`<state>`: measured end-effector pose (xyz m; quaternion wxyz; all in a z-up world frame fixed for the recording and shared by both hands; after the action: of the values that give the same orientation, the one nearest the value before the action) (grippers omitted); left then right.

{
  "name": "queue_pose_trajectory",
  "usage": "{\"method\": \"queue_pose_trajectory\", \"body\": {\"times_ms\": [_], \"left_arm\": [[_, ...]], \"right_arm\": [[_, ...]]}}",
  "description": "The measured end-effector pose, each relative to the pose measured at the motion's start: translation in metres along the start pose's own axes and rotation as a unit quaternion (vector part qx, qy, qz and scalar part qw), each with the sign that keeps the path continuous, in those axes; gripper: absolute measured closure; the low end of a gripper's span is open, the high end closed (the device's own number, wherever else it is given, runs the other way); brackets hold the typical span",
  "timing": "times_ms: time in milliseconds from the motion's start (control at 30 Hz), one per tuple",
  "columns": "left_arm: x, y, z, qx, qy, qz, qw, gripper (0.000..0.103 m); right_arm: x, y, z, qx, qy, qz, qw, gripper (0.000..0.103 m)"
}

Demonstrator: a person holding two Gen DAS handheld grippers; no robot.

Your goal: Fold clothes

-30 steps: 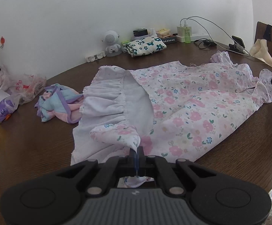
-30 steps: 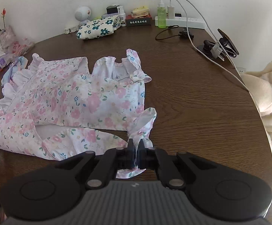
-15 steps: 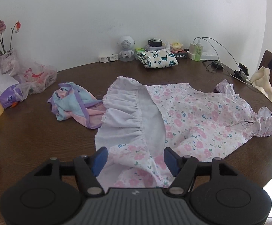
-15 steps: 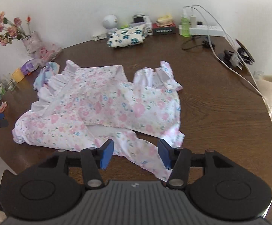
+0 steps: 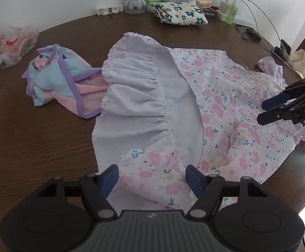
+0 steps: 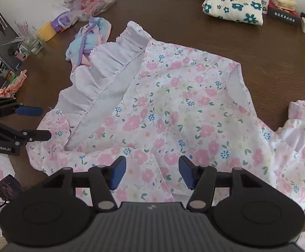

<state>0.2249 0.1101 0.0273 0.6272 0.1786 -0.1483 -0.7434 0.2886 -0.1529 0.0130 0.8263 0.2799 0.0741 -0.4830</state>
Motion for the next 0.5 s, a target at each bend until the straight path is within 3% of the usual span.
{"method": "queue_pose_trajectory", "body": {"times_ms": [133, 200, 233, 267, 300, 333, 367, 500], "left_arm": [[-0.004, -0.001, -0.01, -0.016, -0.018, 0.003, 0.9997, 0.035], [-0.004, -0.002, -0.013, -0.022, -0.026, 0.006, 0.9994, 0.037], [-0.003, -0.003, -0.012, -0.022, -0.031, 0.005, 0.9993, 0.043], [-0.003, -0.003, -0.012, -0.022, -0.036, 0.003, 0.9991, 0.048], [-0.002, -0.004, -0.011, -0.022, -0.041, 0.002, 0.9989, 0.067], [-0.001, -0.005, -0.011, -0.022, -0.047, 0.001, 0.9987, 0.092], [0.001, -0.006, -0.008, -0.02, -0.054, -0.002, 0.9983, 0.1], [0.013, -0.017, 0.013, 0.02, -0.041, -0.028, 0.9986, 0.101]], "right_arm": [[0.01, 0.007, -0.017, -0.018, 0.024, -0.031, 0.999, 0.046], [0.014, 0.007, -0.021, -0.029, 0.049, -0.052, 0.997, 0.054], [0.015, 0.007, -0.022, -0.033, 0.058, -0.059, 0.996, 0.061], [0.015, 0.006, -0.022, -0.035, 0.067, -0.065, 0.995, 0.076], [0.014, 0.005, -0.02, -0.034, 0.075, -0.066, 0.994, 0.089], [0.012, 0.004, -0.017, -0.031, 0.083, -0.064, 0.994, 0.092], [0.008, 0.001, -0.011, -0.027, 0.088, -0.056, 0.994, 0.096], [-0.006, -0.014, 0.014, -0.008, 0.109, -0.025, 0.994, 0.102]]}}
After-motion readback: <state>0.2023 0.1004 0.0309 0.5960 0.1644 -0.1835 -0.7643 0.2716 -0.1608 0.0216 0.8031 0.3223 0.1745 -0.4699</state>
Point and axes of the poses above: each gripper's, at about its wrist camera, not at the fingertips, and z roughly against the way its jaws point, x to its right, y to its top, the point moved 1 cm from there along -z, roughly the way its jaws point, and after that the axes turned 8 degrees about y, right-handed, at the moved point
